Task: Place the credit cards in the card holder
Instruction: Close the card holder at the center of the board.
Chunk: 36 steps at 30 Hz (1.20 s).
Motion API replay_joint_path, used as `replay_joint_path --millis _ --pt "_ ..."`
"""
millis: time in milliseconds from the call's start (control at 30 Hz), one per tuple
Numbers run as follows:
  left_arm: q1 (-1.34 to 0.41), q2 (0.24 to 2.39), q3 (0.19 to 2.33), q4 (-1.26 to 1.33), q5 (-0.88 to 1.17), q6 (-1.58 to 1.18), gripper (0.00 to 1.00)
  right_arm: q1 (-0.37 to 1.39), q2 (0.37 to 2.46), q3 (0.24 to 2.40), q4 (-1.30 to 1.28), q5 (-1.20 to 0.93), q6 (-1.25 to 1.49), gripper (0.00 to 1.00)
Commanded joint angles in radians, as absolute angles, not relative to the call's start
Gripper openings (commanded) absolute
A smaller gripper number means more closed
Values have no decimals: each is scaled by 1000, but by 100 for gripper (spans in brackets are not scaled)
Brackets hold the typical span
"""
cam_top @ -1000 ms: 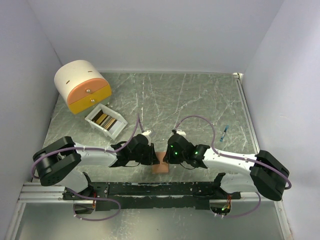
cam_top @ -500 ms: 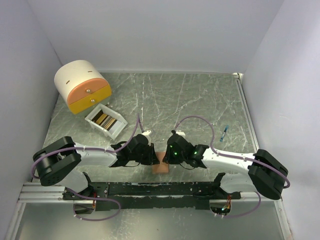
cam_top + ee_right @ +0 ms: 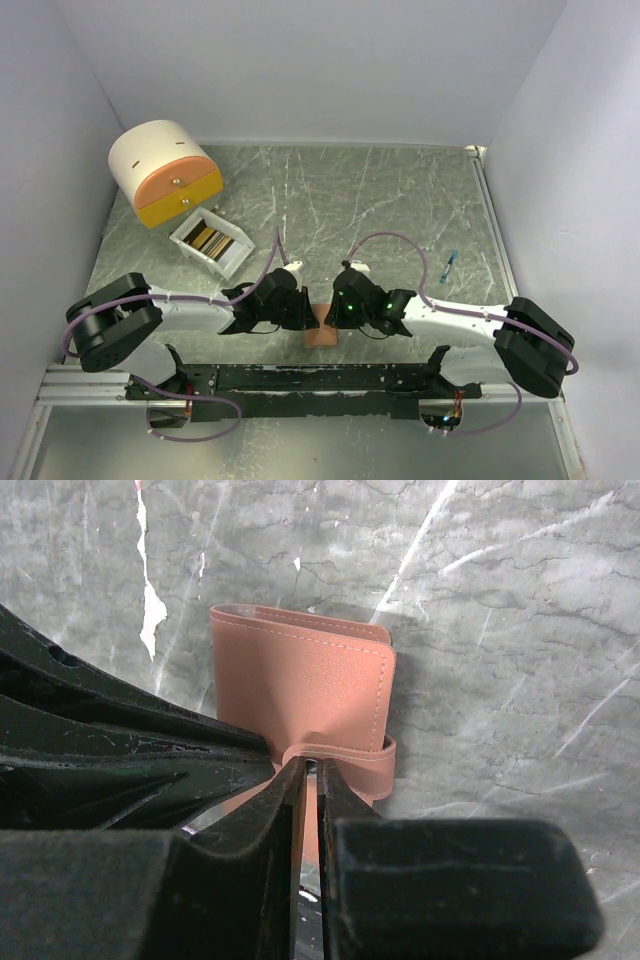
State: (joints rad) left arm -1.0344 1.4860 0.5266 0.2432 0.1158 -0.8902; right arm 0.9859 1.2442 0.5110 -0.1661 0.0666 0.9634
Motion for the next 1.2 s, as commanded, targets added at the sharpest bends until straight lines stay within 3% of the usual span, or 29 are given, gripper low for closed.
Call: replay_joint_path --millis 0,800,1167 --pt "-1055 1519 531 203 124 -882 22 996 1288 528 -204 82 959 9" --pt "-1057 1468 488 221 96 -927 21 1098 1482 643 -413 169 1019 4" --pt "-1045 1252 494 -13 -77 -956 34 1092 1478 693 -397 233 988 4"
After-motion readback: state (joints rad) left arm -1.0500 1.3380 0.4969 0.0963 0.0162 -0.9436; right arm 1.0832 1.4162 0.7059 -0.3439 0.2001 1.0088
